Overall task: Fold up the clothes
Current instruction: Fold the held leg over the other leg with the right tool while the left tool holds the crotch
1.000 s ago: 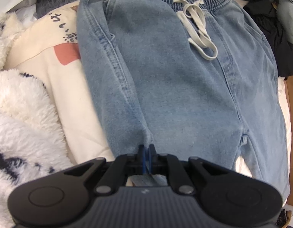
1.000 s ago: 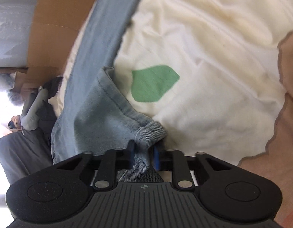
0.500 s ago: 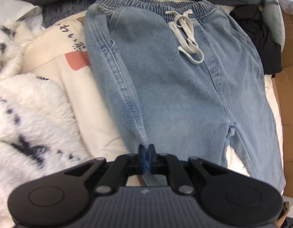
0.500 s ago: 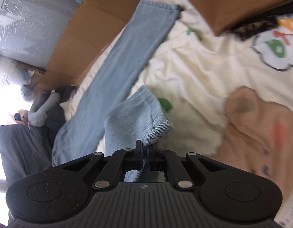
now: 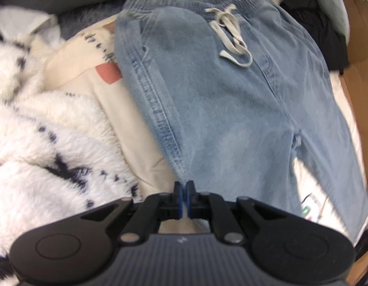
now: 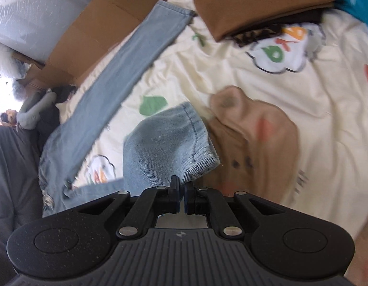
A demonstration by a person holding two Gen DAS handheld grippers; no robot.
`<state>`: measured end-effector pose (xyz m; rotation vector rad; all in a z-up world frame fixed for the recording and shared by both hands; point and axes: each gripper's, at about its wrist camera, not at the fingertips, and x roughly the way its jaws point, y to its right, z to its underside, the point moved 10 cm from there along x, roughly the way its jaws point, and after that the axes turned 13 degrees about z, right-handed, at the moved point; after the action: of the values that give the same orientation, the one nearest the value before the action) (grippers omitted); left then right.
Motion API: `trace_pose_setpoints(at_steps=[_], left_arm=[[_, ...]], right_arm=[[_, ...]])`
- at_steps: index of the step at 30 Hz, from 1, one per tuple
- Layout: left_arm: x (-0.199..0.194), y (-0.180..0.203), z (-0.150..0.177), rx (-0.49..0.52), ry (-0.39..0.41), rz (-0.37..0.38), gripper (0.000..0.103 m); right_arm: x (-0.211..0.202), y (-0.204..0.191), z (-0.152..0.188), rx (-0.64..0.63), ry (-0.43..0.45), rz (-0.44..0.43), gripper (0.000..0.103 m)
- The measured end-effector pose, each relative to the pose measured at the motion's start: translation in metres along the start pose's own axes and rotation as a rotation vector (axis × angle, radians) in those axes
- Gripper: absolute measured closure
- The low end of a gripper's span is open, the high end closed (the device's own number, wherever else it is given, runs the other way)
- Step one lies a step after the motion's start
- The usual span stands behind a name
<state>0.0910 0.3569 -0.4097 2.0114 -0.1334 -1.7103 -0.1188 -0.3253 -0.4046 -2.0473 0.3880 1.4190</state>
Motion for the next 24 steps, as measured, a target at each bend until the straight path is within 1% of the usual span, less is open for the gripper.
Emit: trace_pose_setpoints(at_steps=[2, 4, 8, 11, 13, 14, 15, 17, 19, 24], left_arm=[[0.001, 0.003, 0.002, 0.038, -0.01, -0.016, 0.1], [0.003, 0.005, 0.003, 0.063, -0.021, -0.032, 0.1], [0.009, 0.003, 0.002, 0.088, -0.04, -0.058, 0.1], [0.01, 0.001, 0.003, 0.102, -0.05, -0.071, 0.1], [0.011, 0.0, 0.004, 0.107, -0.053, -0.078, 0.1], [0.011, -0.001, 0.004, 0.107, -0.054, -0.081, 0.1], [0.011, -0.002, 0.004, 0.106, -0.055, -0.084, 0.1], [0.012, -0.001, 0.004, 0.108, -0.056, -0.091, 0.1], [0.012, -0.001, 0.004, 0.11, -0.057, -0.098, 0.1], [0.013, 0.001, 0.006, 0.113, -0.057, -0.115, 0.1]], right_arm=[[-0.004, 0.013, 0.011, -0.003, -0.004, 0.037, 0.102], [-0.003, 0.024, 0.026, 0.002, -0.03, 0.058, 0.102], [0.016, 0.051, 0.059, 0.008, -0.101, 0.121, 0.101], [0.033, 0.068, 0.075, 0.071, -0.163, 0.12, 0.098], [0.039, 0.074, 0.08, 0.123, -0.178, 0.088, 0.097], [0.042, 0.077, 0.081, 0.145, -0.187, 0.069, 0.09], [0.045, 0.08, 0.083, 0.16, -0.197, 0.055, 0.085], [0.049, 0.084, 0.085, 0.175, -0.198, 0.044, 0.066], [0.051, 0.092, 0.085, 0.197, -0.192, 0.035, 0.061], [0.056, 0.108, 0.082, 0.239, -0.183, -0.021, 0.06]])
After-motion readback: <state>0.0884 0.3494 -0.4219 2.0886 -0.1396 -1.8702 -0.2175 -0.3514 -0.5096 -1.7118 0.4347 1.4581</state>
